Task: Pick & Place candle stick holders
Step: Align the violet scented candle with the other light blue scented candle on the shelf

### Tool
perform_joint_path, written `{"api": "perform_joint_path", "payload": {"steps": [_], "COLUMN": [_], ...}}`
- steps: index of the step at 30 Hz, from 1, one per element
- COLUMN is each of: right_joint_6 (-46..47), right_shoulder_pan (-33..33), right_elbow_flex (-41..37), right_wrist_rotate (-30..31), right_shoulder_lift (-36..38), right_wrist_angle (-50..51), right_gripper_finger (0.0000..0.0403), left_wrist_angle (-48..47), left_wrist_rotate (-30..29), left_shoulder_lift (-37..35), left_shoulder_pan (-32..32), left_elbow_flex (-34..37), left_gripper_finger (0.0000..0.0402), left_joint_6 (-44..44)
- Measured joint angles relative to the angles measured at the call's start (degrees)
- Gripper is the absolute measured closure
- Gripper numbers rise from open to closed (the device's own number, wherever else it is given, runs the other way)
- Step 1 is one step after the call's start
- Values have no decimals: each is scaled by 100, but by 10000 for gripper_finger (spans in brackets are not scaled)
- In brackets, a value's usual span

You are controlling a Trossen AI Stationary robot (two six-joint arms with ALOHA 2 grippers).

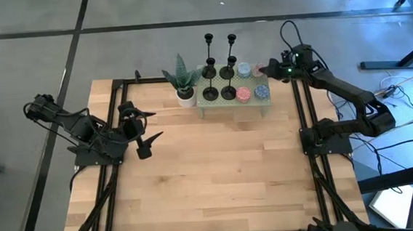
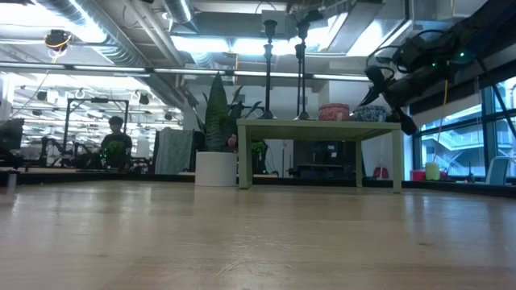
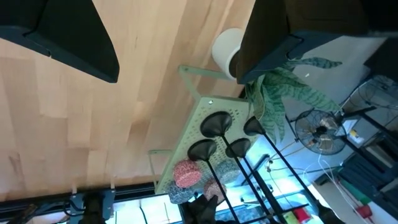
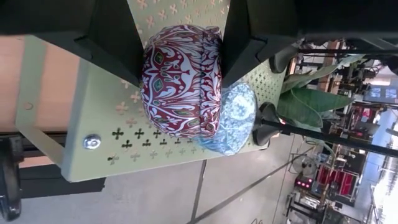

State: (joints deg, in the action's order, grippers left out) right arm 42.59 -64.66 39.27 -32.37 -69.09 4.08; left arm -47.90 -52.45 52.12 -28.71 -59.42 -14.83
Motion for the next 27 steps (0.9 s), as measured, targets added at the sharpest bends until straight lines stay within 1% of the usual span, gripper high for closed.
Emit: {"api": "perform_joint_path", "payload": {"steps": [9, 19, 24, 27], "right_joint_6": [-108, -111, -304, -554], "right_shoulder_pan": [0, 0, 0, 2], "right_elbow_flex": [-1, -1, -2, -2], "right_wrist_rotate": [-33, -37, -9, 249], "right_shoulder_lift": [-6, -6, -6, -6], "right_wrist_angle": [-2, -3, -7, -67], "right_gripper_finger": [207, 157, 150, 149], "left_wrist_angle": [-17, -33, -33, -33], "left_wrist_rotate": [9, 9, 9, 9], "left_shoulder_lift": [0, 0, 0, 0], "left_shoulder_pan": [-2, 0, -1, -2], "left_elbow_flex": [0, 2, 2, 2], "left_gripper_finger": [80, 80, 80, 80], "left_joint_6": [0, 5, 0, 0]}}
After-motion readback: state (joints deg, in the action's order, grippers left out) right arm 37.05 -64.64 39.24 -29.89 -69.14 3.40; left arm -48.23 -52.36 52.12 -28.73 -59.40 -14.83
